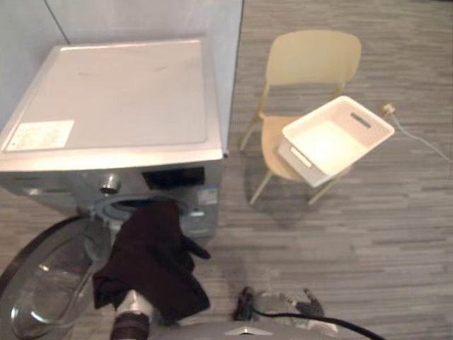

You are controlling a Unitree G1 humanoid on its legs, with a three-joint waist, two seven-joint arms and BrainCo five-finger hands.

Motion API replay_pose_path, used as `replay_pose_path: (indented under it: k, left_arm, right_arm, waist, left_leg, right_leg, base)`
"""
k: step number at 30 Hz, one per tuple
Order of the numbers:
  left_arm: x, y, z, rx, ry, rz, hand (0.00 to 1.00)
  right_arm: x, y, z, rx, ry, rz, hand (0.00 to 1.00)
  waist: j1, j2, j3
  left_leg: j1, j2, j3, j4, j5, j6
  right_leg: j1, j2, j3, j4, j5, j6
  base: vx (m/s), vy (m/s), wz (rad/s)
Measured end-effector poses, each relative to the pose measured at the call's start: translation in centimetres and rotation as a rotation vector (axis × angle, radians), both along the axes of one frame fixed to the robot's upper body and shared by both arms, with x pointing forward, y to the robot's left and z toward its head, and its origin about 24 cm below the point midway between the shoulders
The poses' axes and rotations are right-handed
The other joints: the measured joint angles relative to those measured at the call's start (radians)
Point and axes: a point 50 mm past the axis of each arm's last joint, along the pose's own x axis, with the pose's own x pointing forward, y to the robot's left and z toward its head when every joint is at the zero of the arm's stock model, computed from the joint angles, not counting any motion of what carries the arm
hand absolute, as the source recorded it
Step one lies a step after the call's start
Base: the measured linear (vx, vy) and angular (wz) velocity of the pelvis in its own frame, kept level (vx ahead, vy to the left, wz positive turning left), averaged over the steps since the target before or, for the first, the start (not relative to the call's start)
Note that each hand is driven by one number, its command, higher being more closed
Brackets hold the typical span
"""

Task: Pick up the laundry basket with both hands and put the clothes into the washing machine.

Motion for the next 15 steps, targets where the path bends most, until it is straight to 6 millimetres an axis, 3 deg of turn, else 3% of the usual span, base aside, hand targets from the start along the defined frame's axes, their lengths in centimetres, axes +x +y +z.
replay_pose_path:
  k: [1,2,4,5,6,9,11,13,15]
  left_arm:
    - [0.0,0.6,0.3,0.008,-0.014,0.031,1.0]
    - [0.0,1.1,0.4,0.011,-0.015,0.05,1.0]
    - [0.1,2.6,1.1,0.018,-0.037,0.133,1.0]
    - [0.3,3.0,1.5,0.024,-0.048,0.155,1.0]
    - [0.4,3.0,1.6,0.025,-0.05,0.16,1.0]
    - [1.6,2.7,2.4,0.027,-0.086,0.152,1.0]
    - [3.6,1.3,2.9,0.016,-0.104,0.094,1.0]
    - [5.8,0.0,4.2,-0.016,-0.146,0.07,1.0]
    - [7.9,-1.3,6.4,-0.065,-0.22,0.062,1.0]
  right_arm:
    - [0.8,0.1,0.3,-0.004,-0.027,0.01,0.0]
    - [1.2,0.1,0.4,-0.004,-0.035,0.009,0.0]
    - [1.9,1.4,0.6,0.009,-0.066,0.013,0.0]
    - [2.4,1.7,0.8,0.007,-0.089,0.012,0.0]
    - [2.7,1.7,0.9,0.004,-0.099,0.012,0.0]
    - [6.4,2.4,3.0,-0.017,-0.231,0.052,0.0]
    - [10.6,4.2,5.9,-0.014,-0.403,0.132,0.0]
    - [12.9,6.7,8.1,0.029,-0.512,0.2,0.0]
    - [13.9,9.7,10.0,0.092,-0.605,0.249,0.0]
  waist:
    - [0.012,0.002,0.015]
    - [0.013,-0.014,0.036]
    - [0.009,-0.076,0.068]
    - [0.01,-0.089,0.092]
    - [0.011,-0.092,0.103]
    - [0.011,-0.104,0.185]
    - [0.012,-0.072,0.219]
    - [-0.007,-0.055,0.269]
    - [-0.006,-0.055,0.289]
  left_leg:
    - [-0.036,-0.01,-0.013,-0.142,0.079,0.026]
    - [-0.034,-0.024,-0.021,-0.142,0.073,0.025]
    - [-0.051,-0.098,-0.036,-0.213,0.08,0.017]
    - [-0.051,-0.126,-0.036,-0.256,0.079,0.017]
    - [-0.05,-0.136,-0.035,-0.273,0.079,0.017]
    - [-0.051,-0.156,-0.005,-0.281,0.072,0.005]
    - [-0.117,-0.154,0.017,-0.286,0.043,-0.039]
    - [-0.154,-0.153,0.023,-0.3,0.023,-0.06]
    - [-0.196,-0.13,0.045,-0.293,-0.022,-0.079]
  right_leg:
    - [-0.025,0.001,0.022,0.027,-0.006,0.017]
    - [-0.034,-0.005,0.044,0.042,-0.011,0.03]
    - [-0.09,-0.035,0.064,0.014,0.032,0.057]
    - [-0.102,-0.037,0.065,-0.005,0.048,0.059]
    - [-0.11,-0.039,0.067,-0.008,0.053,0.059]
    - [-0.174,-0.052,0.118,0.037,0.063,0.052]
    - [-0.307,-0.048,0.179,0.076,0.078,0.047]
    - [-0.374,-0.043,0.191,0.094,0.09,0.044]
    - [-0.445,-0.03,0.204,0.116,0.093,0.039]
  base:
    - [0.04,0.174,-0.65]
    - [0.03,0.149,-0.36]
    - [0.0,0.107,-0.04]
    - [-0.01,0.064,0.07]
    - [-0.02,0.03,0.06]
    - [-0.08,0.01,-0.29]
    - [-0.09,0.046,-0.7]
    - [-0.12,0.035,-0.33]
    - [-0.15,0.007,-0.27]
